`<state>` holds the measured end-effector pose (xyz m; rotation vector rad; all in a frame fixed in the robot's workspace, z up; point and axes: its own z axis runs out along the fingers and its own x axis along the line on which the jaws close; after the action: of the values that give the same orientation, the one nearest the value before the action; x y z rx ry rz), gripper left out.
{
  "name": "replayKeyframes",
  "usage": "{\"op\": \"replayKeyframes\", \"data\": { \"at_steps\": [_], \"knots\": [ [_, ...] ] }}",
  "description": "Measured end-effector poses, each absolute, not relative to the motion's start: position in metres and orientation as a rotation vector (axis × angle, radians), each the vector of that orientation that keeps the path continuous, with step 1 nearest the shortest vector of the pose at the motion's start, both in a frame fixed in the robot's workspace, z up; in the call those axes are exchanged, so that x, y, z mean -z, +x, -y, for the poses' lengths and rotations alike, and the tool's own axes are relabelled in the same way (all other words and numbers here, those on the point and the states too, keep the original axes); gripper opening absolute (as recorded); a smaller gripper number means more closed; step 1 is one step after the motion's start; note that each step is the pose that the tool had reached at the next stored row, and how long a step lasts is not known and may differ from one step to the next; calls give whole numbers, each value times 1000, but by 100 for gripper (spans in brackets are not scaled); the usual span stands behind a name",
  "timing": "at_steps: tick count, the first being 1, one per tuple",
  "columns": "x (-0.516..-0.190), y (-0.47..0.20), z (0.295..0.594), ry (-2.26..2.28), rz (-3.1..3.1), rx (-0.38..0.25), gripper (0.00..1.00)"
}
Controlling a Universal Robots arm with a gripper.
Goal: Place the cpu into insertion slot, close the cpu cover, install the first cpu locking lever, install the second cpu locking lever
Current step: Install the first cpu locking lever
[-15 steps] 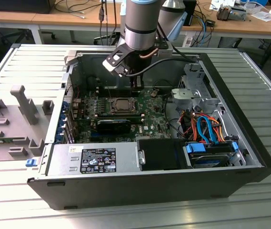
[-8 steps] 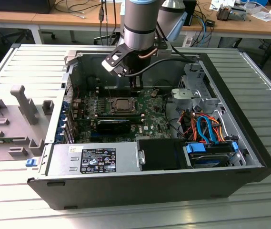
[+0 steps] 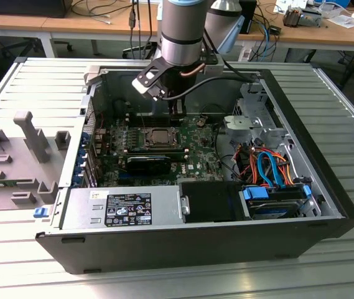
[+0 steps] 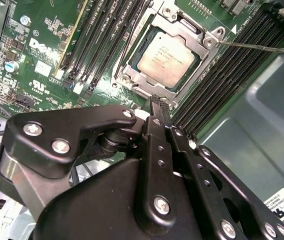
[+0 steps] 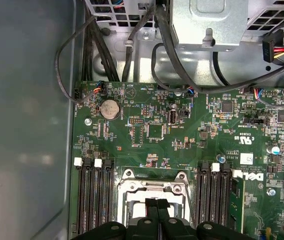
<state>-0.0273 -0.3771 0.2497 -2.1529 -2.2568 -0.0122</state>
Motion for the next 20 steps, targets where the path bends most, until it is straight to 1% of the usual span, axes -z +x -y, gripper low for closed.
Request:
{"op": "replayKeyframes", "data": {
  "at_steps": [20],
  "knots": [
    [-246,-31,377,-2153,2257,12,11]
  ]
}}
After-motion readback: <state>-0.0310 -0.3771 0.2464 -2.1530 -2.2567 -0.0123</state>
